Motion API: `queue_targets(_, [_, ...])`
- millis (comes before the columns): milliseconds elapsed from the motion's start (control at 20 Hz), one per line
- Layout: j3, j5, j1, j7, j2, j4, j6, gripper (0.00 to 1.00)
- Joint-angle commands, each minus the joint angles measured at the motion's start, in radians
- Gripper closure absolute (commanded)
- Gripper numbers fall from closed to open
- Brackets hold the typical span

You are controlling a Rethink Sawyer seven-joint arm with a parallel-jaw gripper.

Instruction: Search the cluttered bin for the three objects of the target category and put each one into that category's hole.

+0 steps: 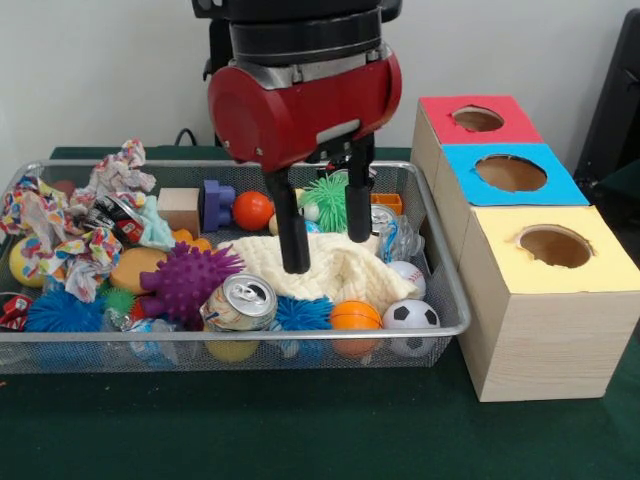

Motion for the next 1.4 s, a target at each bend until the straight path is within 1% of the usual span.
queue_targets(50, [-0.109,-0.032,0.084,0.183,0.031,-0.125,0.274,0.00])
queue_targets(200, [-0.115,-0.025,0.075,0.155,0.050,-0.125,0.246,0.00])
queue_targets(250, [-0.117,-0.027,0.072,0.138,0.067,-0.138,0.246,0.00])
queue_targets(450, [-0.116,-0.019,0.012,0.047,0.102,-0.140,0.245,0.00])
queue_targets(700, [-0.108,-0.044,-0.047,-0.074,0.122,-0.181,0.278,0.00])
queue_targets(900, [-0.088,-0.058,-0.069,-0.147,0.158,-0.245,0.330,0.00])
queue_targets(1050, [-0.077,-0.073,-0.072,-0.184,0.183,-0.297,0.389,0.00])
queue_targets(1150, [-0.073,-0.082,-0.078,-0.204,0.186,-0.311,0.399,0.00])
queue_targets(1250, [-0.073,-0.089,-0.083,-0.210,0.185,-0.314,0.399,0.00])
queue_targets(1400, [-0.078,-0.084,-0.099,-0.188,0.166,-0.272,0.373,0.00])
